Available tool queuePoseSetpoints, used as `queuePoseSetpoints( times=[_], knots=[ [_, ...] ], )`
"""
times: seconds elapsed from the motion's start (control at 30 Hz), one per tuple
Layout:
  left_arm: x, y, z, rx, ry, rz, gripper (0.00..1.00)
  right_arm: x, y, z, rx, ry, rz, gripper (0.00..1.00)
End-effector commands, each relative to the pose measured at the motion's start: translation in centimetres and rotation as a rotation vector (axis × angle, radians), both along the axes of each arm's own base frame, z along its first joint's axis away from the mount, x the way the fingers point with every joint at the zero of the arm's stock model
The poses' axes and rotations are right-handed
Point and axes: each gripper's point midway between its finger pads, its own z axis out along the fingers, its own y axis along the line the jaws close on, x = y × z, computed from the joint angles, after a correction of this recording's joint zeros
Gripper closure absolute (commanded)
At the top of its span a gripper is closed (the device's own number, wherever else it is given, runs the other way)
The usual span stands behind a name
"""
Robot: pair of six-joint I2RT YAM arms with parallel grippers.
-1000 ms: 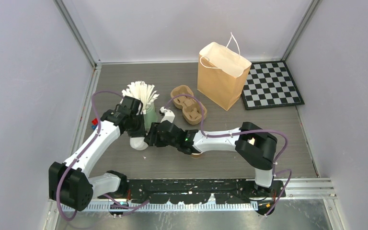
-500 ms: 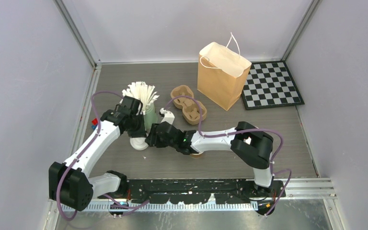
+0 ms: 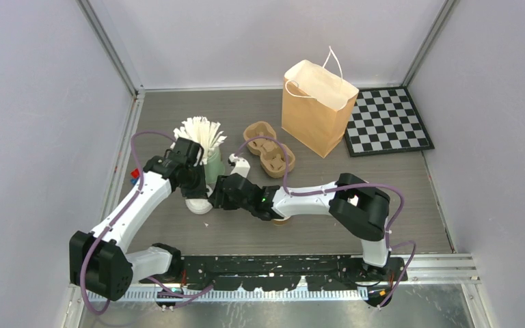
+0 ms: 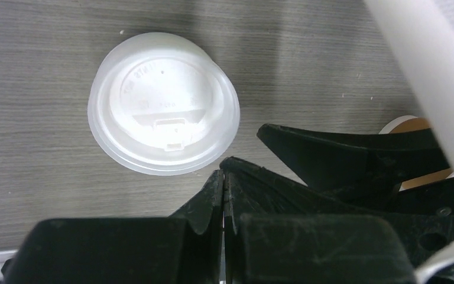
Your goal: Pack the takeout coffee
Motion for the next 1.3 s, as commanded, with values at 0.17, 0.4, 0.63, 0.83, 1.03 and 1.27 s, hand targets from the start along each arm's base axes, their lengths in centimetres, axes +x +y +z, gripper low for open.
queuePoseSetpoints(
  times=[0.17, 0.4, 0.63, 0.83, 1.03, 1.27],
  knots=[
    [-0.4, 0.7, 0.8, 0.035, 0.022, -0.013, 1.00, 0.6, 0.5, 2.9, 0.066, -0.045, -0.020, 0.52],
    [-0.1, -0.5, 0.4, -0.020, 0.006, -0.088, 0.88, 0.7, -0.5, 3.2, 0.067, -0.056, -0.048, 0.53],
    [0.7, -1.8, -0.8, -0.066, 0.023, -0.112, 0.77, 0.9, -1.7, 3.9, 0.077, -0.079, -0.081, 0.55],
    [1.4, -1.6, -1.9, -0.043, 0.029, -0.090, 0.76, 1.0, -2.2, 4.2, 0.075, -0.093, -0.089, 0.55],
    [1.8, -1.3, -3.0, -0.013, 0.046, -0.080, 0.77, 0.9, -2.4, 4.4, 0.075, -0.097, -0.088, 0.56],
    [2.0, -1.3, -3.7, -0.002, 0.060, -0.078, 0.80, 0.9, -2.8, 4.7, 0.074, -0.108, -0.093, 0.56]
  ],
)
